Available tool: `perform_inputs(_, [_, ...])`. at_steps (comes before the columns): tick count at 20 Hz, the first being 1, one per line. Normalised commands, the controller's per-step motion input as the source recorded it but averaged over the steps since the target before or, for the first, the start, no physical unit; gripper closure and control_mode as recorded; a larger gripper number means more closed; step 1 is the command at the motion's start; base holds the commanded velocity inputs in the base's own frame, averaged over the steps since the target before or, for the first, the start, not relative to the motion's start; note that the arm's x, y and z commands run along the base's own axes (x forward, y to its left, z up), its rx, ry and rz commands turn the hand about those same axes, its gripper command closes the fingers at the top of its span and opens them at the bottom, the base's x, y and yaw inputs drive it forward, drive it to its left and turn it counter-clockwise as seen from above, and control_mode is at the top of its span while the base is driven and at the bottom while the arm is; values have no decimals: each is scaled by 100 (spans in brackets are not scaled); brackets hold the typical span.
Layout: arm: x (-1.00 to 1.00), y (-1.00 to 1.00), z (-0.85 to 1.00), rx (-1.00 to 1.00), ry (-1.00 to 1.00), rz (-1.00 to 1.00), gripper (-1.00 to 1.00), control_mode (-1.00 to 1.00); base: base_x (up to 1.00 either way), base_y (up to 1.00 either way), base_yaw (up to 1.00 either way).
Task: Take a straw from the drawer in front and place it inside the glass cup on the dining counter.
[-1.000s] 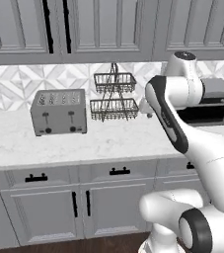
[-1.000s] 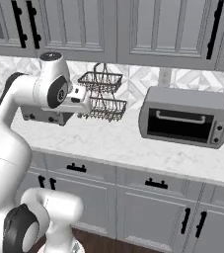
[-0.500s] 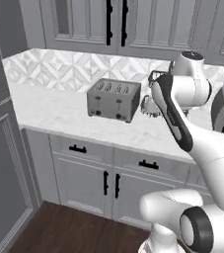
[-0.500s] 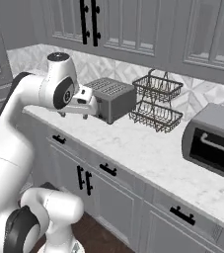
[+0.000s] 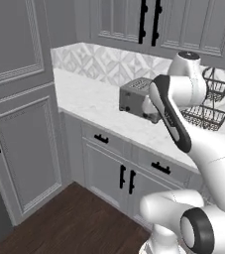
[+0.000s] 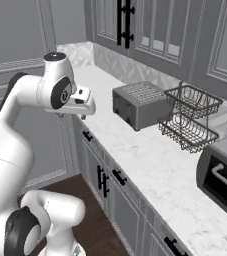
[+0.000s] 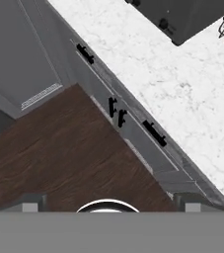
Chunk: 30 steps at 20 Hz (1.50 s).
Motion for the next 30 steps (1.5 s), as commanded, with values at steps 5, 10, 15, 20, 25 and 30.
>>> perform_inputs(5, [0,0,0,0,0,0,-100,100,-12,-92,35])
perform_inputs(10, [0,0,0,0,0,0,-100,100,-65,-49,22])
perform_inputs(15, [0,0,0,0,0,0,-100,100,-24,-39,12])
perform_inputs(20, [8,-14,-14,0,0,6,-100,-100,1,-23,3])
perform_inputs(25, [4,24,-55,-18,-9,10,-100,-100,0,0,0])
perform_inputs(30, [0,98,-83,-41,-10,1,-100,-100,0,0,0])
